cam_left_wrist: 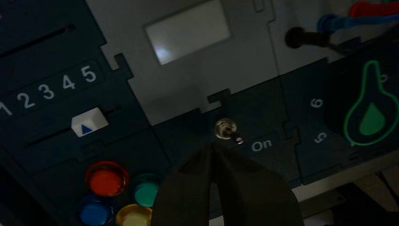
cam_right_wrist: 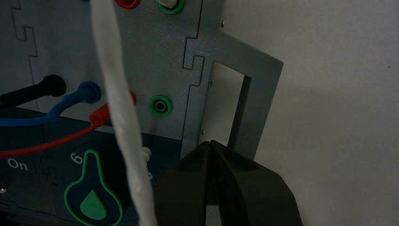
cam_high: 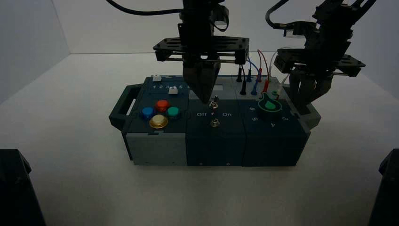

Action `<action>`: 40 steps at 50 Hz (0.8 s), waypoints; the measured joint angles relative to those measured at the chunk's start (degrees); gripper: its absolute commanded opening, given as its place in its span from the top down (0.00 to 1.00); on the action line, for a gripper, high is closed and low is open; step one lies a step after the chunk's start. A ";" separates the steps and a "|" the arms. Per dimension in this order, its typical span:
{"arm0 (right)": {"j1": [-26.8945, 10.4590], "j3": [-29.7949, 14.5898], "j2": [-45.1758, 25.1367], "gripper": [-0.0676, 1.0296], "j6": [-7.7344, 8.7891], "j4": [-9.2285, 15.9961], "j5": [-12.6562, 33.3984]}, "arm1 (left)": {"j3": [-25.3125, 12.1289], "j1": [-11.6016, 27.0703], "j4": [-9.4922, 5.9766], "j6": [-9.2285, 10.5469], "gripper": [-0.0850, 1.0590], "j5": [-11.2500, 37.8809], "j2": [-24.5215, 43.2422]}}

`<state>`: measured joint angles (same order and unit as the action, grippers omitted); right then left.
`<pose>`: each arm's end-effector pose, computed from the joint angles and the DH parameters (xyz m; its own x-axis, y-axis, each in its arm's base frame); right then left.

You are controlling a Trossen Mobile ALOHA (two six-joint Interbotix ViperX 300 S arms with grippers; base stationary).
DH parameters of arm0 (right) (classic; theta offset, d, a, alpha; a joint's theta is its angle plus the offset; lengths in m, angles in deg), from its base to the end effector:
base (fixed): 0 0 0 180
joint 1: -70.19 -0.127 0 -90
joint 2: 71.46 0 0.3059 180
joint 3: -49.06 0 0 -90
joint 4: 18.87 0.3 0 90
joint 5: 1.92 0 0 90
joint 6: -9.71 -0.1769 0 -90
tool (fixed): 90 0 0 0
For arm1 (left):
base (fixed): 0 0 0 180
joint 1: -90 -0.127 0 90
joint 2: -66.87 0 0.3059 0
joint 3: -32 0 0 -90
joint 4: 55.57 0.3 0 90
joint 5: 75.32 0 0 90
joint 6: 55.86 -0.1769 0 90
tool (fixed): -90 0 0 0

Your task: Flip the top switch on with the left gripper.

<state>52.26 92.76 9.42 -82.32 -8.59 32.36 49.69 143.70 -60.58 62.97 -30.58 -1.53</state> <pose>0.2229 0.0908 0.0143 0.0240 0.1134 -0.9933 -0.1326 0.9851 0.1093 0.2064 -0.2994 0.0459 0.0130 -0.1216 -0.9925 0.3671 0.9238 -0.1084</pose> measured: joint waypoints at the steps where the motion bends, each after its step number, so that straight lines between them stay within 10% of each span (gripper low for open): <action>1: -0.09 0.09 0.00 0.96 0.00 0.00 0.00 | -0.09 0.09 -0.09 0.00 0.95 0.00 0.09; 40: -0.09 0.09 0.00 0.96 0.00 0.00 0.00 | -1.58 0.62 -0.62 0.00 0.95 0.09 0.97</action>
<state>52.18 92.85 9.42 -82.32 -8.59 32.36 48.10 144.32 -61.19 62.97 -30.50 -0.56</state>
